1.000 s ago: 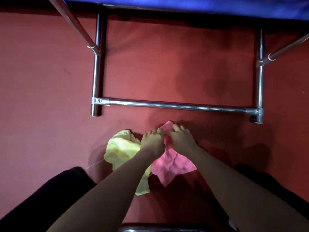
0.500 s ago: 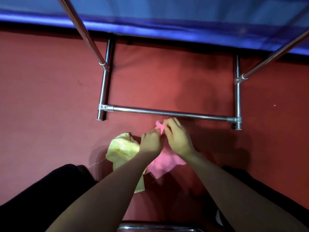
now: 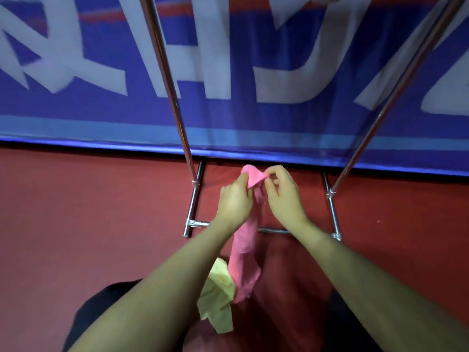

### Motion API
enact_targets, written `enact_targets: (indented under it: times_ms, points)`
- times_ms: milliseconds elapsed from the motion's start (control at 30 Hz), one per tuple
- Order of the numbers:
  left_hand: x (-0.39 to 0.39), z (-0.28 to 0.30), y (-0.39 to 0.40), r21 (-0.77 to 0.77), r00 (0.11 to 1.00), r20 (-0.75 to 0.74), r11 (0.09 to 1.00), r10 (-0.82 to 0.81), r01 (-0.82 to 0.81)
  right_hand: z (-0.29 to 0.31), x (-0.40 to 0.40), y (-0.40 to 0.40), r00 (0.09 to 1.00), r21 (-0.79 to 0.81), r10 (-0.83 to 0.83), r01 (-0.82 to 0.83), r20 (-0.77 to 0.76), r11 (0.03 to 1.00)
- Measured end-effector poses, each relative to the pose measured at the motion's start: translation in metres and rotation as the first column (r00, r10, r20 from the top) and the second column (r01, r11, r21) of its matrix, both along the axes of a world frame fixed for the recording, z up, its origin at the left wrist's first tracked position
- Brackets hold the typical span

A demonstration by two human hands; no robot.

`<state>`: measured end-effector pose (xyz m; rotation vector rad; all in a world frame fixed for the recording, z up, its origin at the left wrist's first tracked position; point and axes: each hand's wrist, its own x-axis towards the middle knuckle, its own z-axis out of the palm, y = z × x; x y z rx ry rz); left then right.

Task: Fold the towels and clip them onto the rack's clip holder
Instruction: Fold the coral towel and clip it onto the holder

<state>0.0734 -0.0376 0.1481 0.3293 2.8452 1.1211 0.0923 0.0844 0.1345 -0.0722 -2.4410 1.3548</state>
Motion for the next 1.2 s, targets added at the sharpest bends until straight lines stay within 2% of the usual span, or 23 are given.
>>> enact_targets:
  times_ms: [100, 233, 333, 467, 533, 600, 700, 767, 867, 1000, 1067, 1133, 1200]
  points:
    - [0.006, 0.053, -0.002, 0.048, 0.997, -0.071, 0.999, -0.014, 0.018, 0.052, 0.005, -0.003, 0.998, -0.022, -0.026, 0.024, -0.057, 0.999]
    - [0.020, 0.128, -0.008, 0.068, 0.976, -0.218, 0.997, -0.025, 0.040, 0.110, 0.017, 0.003, 0.998, -0.019, -0.053, 0.053, -0.014, 0.998]
    - [0.031, 0.186, -0.012, 0.093, 0.958, -0.285, 0.995, -0.009, 0.037, 0.148, 0.031, 0.010, 0.997, 0.095, -0.065, 0.062, 0.035, 0.994]
    - [0.041, 0.247, -0.011, 0.180, 0.938, -0.347, 0.982, 0.005, 0.061, 0.185, 0.047, 0.013, 0.985, 0.334, -0.030, -0.029, 0.171, 0.942]
    - [0.044, 0.275, -0.011, 0.199, 0.920, -0.391, 0.977, 0.012, 0.072, 0.200, 0.055, 0.012, 0.978, 0.333, -0.001, -0.071, 0.211, 0.940]
    - [0.043, 0.295, -0.012, 0.195, 0.899, -0.437, 0.978, 0.021, 0.072, 0.215, 0.060, 0.011, 0.990, 0.284, 0.006, -0.047, 0.143, 0.958]
    - [0.040, 0.310, -0.017, 0.149, 0.868, -0.491, 0.989, 0.067, 0.009, 0.237, 0.065, 0.012, 1.000, 0.184, -0.022, 0.021, 0.004, 0.983]
    - [0.039, 0.312, -0.021, 0.097, 0.850, -0.520, 0.994, 0.089, -0.045, 0.250, 0.065, 0.014, 0.998, 0.068, -0.011, 0.016, -0.068, 0.998]
    - [0.040, 0.309, -0.022, 0.089, 0.854, -0.509, 0.994, 0.105, -0.068, 0.274, 0.065, 0.013, 0.988, -0.015, -0.004, 0.002, -0.155, 1.000]
    - [0.044, 0.299, -0.020, 0.165, 0.881, -0.448, 0.982, 0.153, -0.087, 0.308, 0.066, 0.005, 0.950, -0.038, -0.067, 0.058, -0.305, 0.998]
    - [0.049, 0.293, -0.019, 0.224, 0.871, -0.465, 0.973, 0.155, -0.054, 0.320, 0.065, 0.003, 0.934, -0.056, -0.113, 0.100, -0.339, 0.993]
    - [0.056, 0.287, -0.017, 0.249, 0.869, -0.484, 0.968, 0.105, 0.021, 0.326, 0.062, 0.001, 0.927, -0.042, -0.115, 0.107, -0.357, 0.993]
    - [0.064, 0.283, -0.014, 0.189, 0.881, -0.473, 0.979, 0.018, 0.081, 0.329, 0.061, -0.003, 0.915, -0.014, -0.109, 0.112, -0.388, 0.994]
